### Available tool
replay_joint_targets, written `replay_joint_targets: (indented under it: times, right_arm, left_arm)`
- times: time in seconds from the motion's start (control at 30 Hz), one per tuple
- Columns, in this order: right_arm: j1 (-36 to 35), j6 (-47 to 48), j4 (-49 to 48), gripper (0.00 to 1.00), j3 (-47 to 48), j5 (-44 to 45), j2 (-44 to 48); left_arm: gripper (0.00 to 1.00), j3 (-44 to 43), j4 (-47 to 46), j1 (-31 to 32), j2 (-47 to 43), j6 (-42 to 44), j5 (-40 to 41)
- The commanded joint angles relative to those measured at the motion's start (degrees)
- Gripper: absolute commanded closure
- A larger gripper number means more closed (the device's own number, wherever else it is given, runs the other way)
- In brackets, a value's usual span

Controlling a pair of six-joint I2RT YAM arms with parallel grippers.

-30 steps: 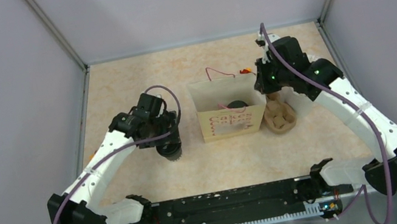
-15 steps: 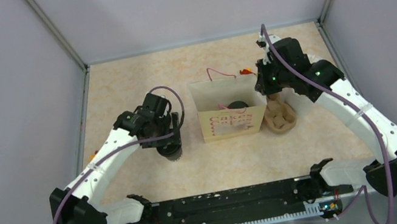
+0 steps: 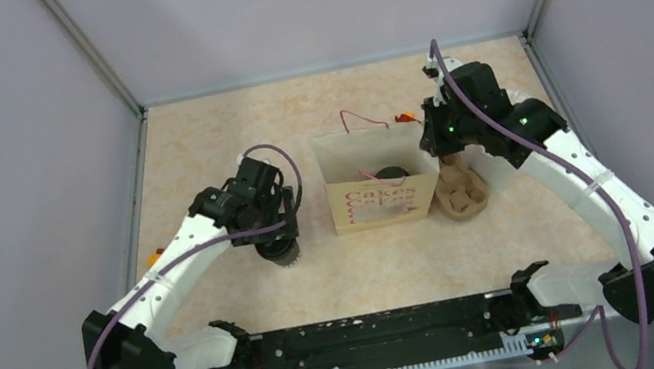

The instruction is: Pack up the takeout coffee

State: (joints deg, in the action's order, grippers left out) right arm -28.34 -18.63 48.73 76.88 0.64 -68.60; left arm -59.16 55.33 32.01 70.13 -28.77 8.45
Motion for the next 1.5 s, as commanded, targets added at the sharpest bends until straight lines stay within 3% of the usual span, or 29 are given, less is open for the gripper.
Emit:
replay_joint_targets:
  times: [0.0,0.67,1.03,1.27,1.47]
  right_arm:
    - [0.39,-0.38,-2.24,1.0,0.36,-0.38,1.34]
    - [0.39,0.65,-2.83,1.0,-0.33,-2.69,1.46]
    - [0.39,7.45,-2.92,1.0,-3.89,-6.34,4.59]
    - [0.34,13.95,-5.56,1.0,-5.54,-10.69,5.57]
    - [0.04,18.34,-4.11,1.0,-4.97,-9.77,6.29]
  left_arm:
    - [0.07,0.77,-1.64,0.16,0.38,-0.02,0.43]
    - [0.27,-2.12,1.01,0.17,-1.2,2.25,-1.08]
    - [0.28,-18.43,10.37,0.22,-6.94,11.34,-4.22]
    - [0.29,-29.67,7.52,0.13,-11.04,17.48,-7.8]
    - [0.3,-35.84,4.18,0.22,-10.73,22.25,-16.63]
